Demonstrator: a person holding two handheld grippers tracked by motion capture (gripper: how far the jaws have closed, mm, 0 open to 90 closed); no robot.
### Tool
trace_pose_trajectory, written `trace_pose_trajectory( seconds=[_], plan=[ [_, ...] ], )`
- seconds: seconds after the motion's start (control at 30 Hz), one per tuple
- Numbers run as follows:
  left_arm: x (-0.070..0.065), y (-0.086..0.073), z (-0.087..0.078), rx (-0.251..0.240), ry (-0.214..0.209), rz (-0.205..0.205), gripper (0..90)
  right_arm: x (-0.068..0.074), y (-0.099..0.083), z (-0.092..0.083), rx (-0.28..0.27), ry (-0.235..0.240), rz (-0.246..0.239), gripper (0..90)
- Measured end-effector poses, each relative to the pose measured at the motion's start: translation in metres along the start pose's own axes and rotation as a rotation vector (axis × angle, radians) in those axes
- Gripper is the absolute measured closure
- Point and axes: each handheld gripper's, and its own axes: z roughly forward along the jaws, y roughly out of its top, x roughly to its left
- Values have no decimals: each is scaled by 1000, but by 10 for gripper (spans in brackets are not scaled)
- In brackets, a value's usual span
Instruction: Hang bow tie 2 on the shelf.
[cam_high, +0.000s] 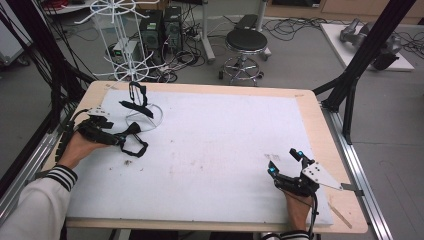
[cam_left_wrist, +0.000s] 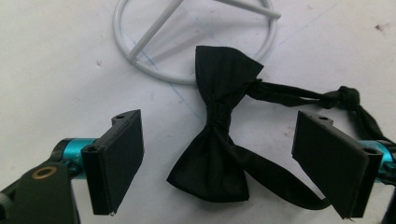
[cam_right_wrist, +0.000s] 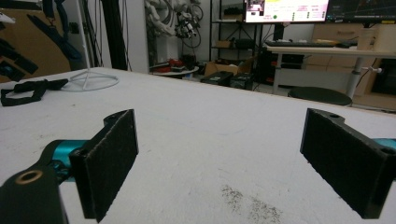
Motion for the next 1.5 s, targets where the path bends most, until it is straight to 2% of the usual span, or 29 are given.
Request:
trace_pose_trajectory(
  seconds=[0.2,0.27,0.47,0.7,0.93,1.03,1.17,1.5],
  plan=[
    [-1,6,4,46,-9,15,183,-1,0,0,-2,2,-1,107],
    [-1,7,6,42,-12,14,195,0,0,0,0,1,2,107],
    [1,6,9,71,-15,14,232,-1,0,0,-3,3,-1,107],
    [1,6,9,73,-2,25,356,-1,0,0,-3,3,-2,106],
    [0,6,12,96,-9,18,428,0,0,0,-1,2,4,107],
    [0,7,14,102,3,22,434,-1,0,0,-2,2,-1,107],
    [-1,6,14,107,-9,29,507,0,0,0,-1,2,3,107],
    [-2,7,18,130,9,26,614,0,0,0,-1,2,2,107]
  ],
)
